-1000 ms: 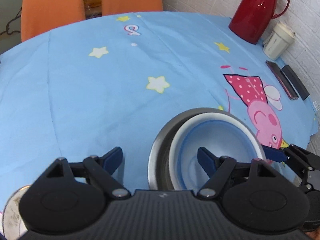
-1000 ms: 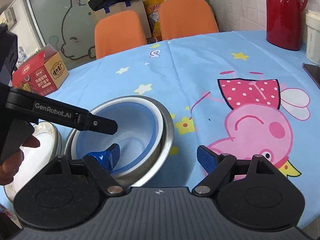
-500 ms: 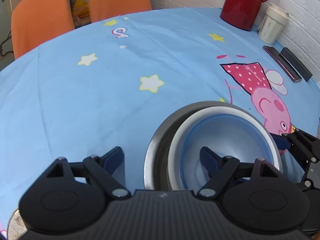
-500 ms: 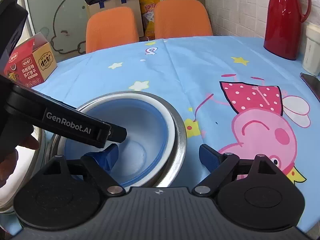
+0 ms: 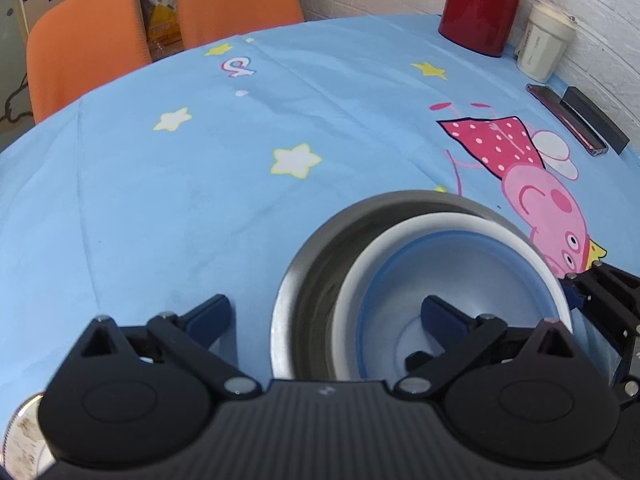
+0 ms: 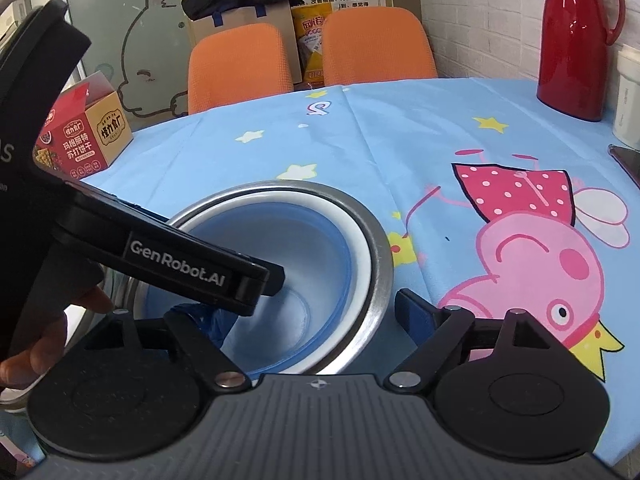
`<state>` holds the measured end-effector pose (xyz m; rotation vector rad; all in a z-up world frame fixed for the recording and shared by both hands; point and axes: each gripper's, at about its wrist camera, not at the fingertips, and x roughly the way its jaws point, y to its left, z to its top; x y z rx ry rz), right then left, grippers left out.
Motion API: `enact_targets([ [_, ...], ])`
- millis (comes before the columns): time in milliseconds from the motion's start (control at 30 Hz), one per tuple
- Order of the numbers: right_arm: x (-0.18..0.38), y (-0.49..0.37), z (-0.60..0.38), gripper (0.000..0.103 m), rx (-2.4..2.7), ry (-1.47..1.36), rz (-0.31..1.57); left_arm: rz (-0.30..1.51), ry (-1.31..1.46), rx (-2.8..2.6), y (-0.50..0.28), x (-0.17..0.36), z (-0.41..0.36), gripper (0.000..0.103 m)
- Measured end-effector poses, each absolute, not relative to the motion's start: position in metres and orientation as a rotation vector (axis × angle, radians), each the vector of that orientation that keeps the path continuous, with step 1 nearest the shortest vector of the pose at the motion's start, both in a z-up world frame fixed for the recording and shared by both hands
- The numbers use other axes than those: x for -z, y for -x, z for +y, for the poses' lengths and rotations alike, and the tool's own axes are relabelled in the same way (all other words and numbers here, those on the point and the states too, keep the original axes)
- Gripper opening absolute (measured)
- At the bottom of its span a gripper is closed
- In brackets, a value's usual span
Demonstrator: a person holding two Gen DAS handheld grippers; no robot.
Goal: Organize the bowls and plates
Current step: 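Carry the nested bowls with the left tool onto the plate stack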
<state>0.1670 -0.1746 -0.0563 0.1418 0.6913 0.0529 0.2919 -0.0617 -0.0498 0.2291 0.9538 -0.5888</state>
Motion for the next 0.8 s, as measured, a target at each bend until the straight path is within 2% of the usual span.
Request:
enact_targets([
  [67,0.053,-0.167,-0.169,0.063,-0.1,-0.182,0.695,0.954,-0.224,0.636,-0.282,0.044,-0.07,0.087],
  [200,0.047,-0.17,-0.17,0.064,-0.088,-0.218,0.716,0.96,-0.229,0.631,-0.28,0.035,-0.078,0.078],
  [467,0.007,-0.166,-0.167,0.067,-0.059,-0.165,0.656,0.891,-0.194,0.644,-0.279,-0.017,-0.072,0.078],
  [633,-0.022,-0.169,-0.137,0.068,-0.15,-0.113,0.582,0.827,-0.174,0.538,-0.269,-0.05,-0.023,0.079],
  [800,-0.025,-0.174,-0.089,0.068,-0.301,-0.109,0.575,0.843,-0.156,0.395,-0.256,-0.051,0.04,0.08],
])
